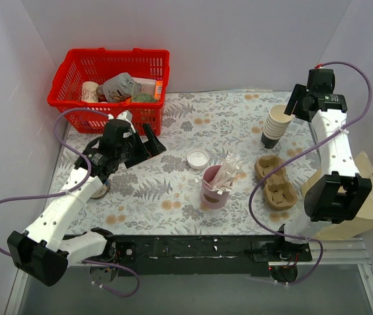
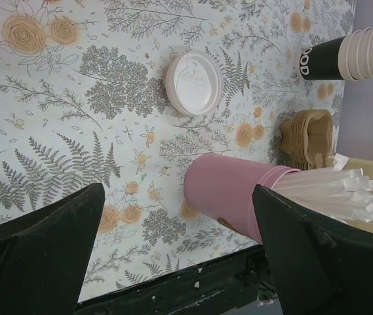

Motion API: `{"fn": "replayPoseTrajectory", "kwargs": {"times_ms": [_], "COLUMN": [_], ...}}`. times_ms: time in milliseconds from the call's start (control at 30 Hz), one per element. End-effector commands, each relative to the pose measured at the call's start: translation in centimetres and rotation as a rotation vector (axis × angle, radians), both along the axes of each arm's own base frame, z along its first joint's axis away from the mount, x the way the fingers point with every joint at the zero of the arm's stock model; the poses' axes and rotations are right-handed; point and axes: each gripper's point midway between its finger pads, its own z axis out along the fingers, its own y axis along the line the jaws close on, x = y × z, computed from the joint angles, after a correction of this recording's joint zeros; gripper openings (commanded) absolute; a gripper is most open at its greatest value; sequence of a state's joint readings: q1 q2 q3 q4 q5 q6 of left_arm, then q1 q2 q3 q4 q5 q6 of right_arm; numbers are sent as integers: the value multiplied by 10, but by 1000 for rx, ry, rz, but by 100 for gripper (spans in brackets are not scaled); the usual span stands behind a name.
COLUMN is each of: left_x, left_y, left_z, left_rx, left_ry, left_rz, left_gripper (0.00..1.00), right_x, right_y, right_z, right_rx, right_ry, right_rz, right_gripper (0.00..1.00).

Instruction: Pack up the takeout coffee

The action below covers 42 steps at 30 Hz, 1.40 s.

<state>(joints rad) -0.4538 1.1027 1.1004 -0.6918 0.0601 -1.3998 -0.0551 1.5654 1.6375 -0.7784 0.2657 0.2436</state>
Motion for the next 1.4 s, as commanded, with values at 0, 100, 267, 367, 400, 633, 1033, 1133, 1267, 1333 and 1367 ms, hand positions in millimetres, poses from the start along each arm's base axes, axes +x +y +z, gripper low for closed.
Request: {"fn": "replayPoseTrajectory", "kwargs": {"times_ms": [0,100,267,367,400,633,1033,1133,1267,1333,1367], "left_x": [-2,-2,-2,-3,-4,-1,-1,-2,-2,-3,-3], "left_y": [8,8,9,9,8,5,2,1,1,0,0], "left_z": [15,13,16,12,11,10,6,7,7,6,8], "left_rx": [-7,-6,1,-3,-5,-10,-28,-32,-39,-40,-43], "left_ry": [-31,-26,-30,-19,-14,-8,7,6,6,10,7], "left_rz": [38,41,42,45,43,38,34,35,34,32,33], "left_gripper": [98,98,98,98,98,98,98,98,98,98,98], "right_x": [17,19,25,29,30,37,38,35,35,35,34], "right_y": [2,-1,-3,-3,-3,2,5,2,2,3,4], "right_z": [21,12,-1,-3,-2,-15,-18,-16,-9,-6,-5], "right_rx": [11,10,22,21,23,46,59,53,48,57,60], "right_ry": [-44,-23,3,17,14,38,46,47,28,19,17], "right_rz": [65,54,42,48,52,79,87,65,63,65,66], "right_gripper": [76,76,61,55,52,42,24,20,14,9,4]}}
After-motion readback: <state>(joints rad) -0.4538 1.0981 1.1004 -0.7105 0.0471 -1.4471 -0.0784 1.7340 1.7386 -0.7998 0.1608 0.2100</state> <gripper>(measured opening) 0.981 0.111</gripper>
